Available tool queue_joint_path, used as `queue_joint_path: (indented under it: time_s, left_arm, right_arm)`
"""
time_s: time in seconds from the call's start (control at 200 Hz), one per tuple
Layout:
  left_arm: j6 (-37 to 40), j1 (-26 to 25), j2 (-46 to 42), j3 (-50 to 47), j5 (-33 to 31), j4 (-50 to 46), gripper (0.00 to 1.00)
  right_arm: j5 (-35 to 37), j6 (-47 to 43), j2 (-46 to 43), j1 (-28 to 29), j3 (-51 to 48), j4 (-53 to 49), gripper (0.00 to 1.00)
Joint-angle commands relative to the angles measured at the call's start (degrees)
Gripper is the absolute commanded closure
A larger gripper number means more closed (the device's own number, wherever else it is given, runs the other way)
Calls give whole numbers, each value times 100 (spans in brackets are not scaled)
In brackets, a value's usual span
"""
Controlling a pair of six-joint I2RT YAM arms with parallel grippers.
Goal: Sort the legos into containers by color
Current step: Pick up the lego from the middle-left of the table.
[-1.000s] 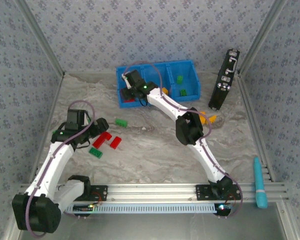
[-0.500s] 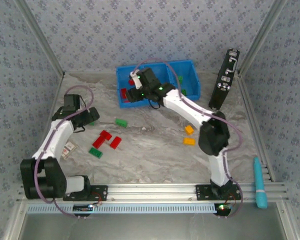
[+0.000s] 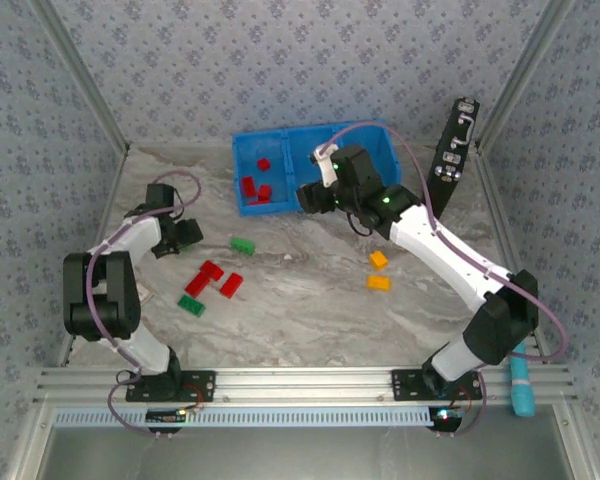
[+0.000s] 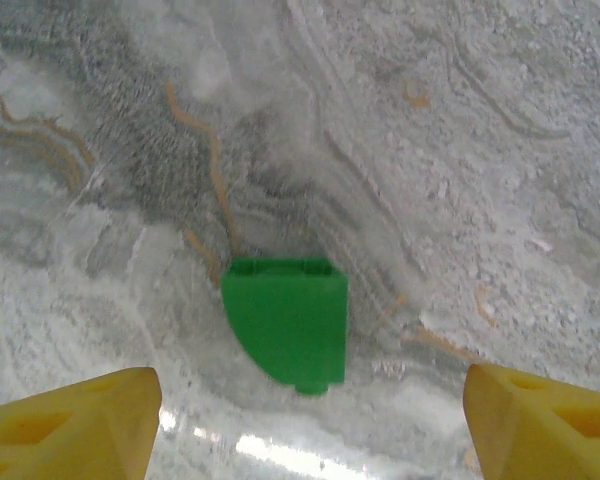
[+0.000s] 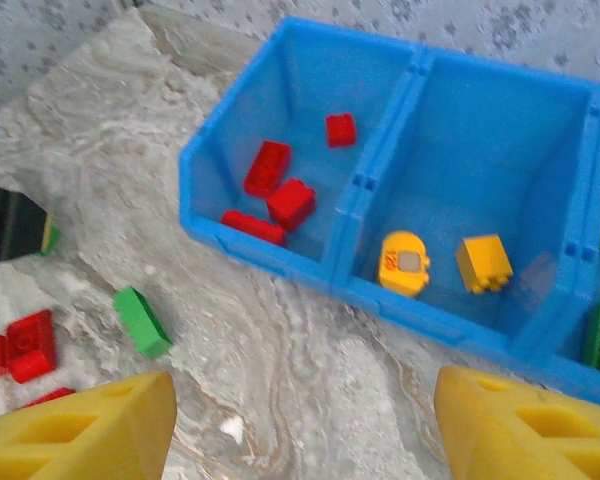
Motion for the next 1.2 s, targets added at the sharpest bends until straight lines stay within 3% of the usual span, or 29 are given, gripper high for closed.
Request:
queue_joint_path:
  time_s: [0.0, 0.425, 0.695, 0.94, 1.025, 1.194]
  left_arm:
    - [45, 24, 211, 229, -108, 163, 24]
    - [42, 41, 727, 384, -160, 105, 43]
    - [96, 107, 813, 511, 46, 62, 64]
    - [185, 115, 760, 675, 353, -120, 75]
    - [143, 81, 484, 751, 816, -190, 76]
    - [-466, 10, -182, 1146, 2448, -273, 78]
  right_arm:
    - [152, 103, -236, -77, -191, -150, 29]
    - [136, 85, -311, -301, -286, -194, 29]
    - [150, 57, -345, -399, -304, -269, 28]
    - [151, 70, -441, -436, -463, -274, 28]
    - [-265, 42, -468, -499, -581, -140, 26]
    - [-2161, -301, -832, -596, -1533, 1120, 20]
